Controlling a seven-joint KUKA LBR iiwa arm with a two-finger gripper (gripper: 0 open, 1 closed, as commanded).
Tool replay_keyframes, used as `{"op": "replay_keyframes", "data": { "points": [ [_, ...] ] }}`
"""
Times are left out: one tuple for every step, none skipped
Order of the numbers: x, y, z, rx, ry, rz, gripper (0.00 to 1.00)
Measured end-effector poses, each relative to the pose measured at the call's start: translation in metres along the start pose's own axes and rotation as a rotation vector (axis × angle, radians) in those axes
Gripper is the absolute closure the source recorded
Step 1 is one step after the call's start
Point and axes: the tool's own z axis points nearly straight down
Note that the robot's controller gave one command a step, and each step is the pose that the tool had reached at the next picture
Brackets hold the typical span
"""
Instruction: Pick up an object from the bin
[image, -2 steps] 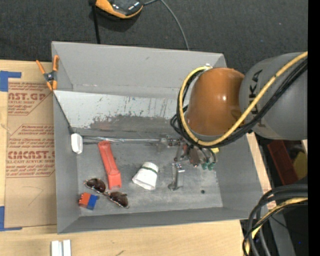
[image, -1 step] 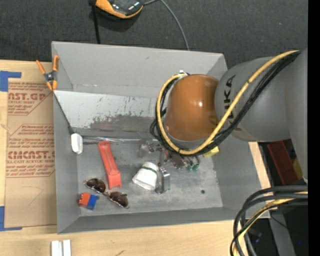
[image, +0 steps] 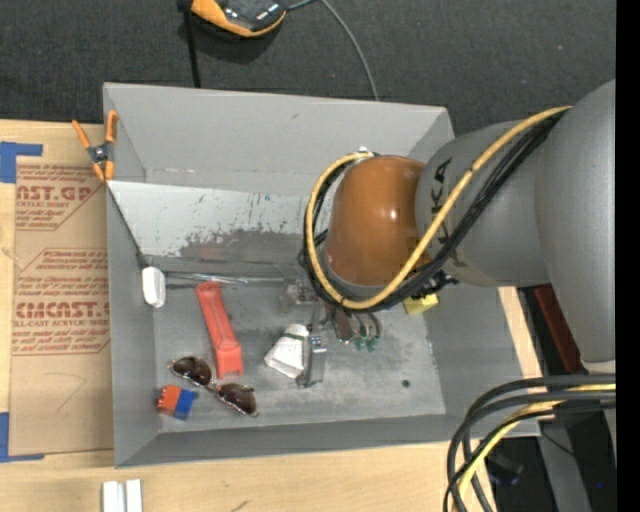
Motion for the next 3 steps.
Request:
{"op": "replay_keyframes", "data": {
  "points": [
    [0.002, -0.006, 0.045, 0.000, 0.000, -0.117, 0.00],
    [0.007, -0.010, 0.067, -0.001, -0.001, 0.141, 1.00],
    [0.007, -0.010, 0.067, -0.001, -0.001, 0.141, 1.00]
  ]
}}
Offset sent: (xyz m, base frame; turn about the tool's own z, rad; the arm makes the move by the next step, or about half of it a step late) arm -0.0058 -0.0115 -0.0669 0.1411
